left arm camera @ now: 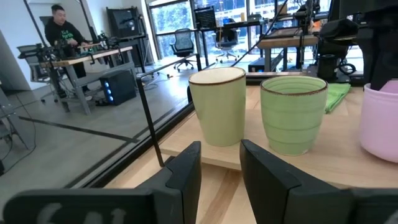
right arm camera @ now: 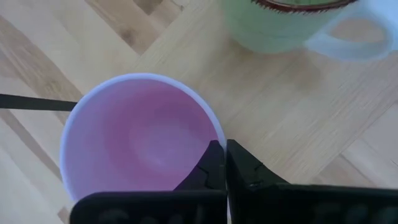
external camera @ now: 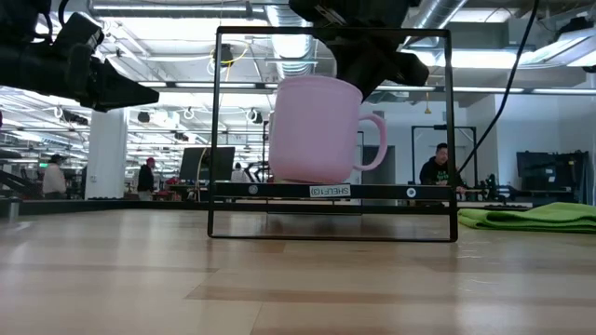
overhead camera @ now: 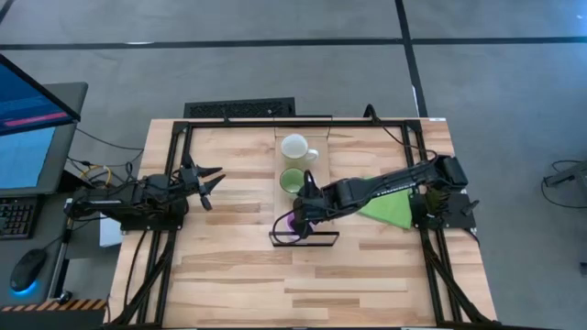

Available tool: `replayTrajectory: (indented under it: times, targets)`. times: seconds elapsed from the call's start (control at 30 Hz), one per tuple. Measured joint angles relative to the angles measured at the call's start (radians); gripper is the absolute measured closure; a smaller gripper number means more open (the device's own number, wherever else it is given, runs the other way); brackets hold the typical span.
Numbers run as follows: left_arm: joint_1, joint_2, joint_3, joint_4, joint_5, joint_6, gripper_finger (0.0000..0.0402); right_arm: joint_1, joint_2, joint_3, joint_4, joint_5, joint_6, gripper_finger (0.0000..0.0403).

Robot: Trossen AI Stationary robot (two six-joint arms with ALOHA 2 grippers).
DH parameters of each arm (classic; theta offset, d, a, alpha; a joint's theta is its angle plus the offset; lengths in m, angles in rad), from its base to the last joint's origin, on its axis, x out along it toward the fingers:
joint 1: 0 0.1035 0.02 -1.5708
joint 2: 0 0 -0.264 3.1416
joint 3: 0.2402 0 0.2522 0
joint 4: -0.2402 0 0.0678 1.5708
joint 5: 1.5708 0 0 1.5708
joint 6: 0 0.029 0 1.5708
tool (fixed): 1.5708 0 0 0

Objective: Stack small to large cups/mugs on shelf
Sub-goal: Put the purple mug on the shelf

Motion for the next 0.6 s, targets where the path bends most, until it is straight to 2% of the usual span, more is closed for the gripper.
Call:
replayTrajectory:
  times: [0.6]
  targets:
    - [0.0, 0.0, 0.0, 0.0, 0.0, 0.0, 0.0299, -0.001, 0.0, -0.001, -0.001, 0.003, 0.024, 0.0386]
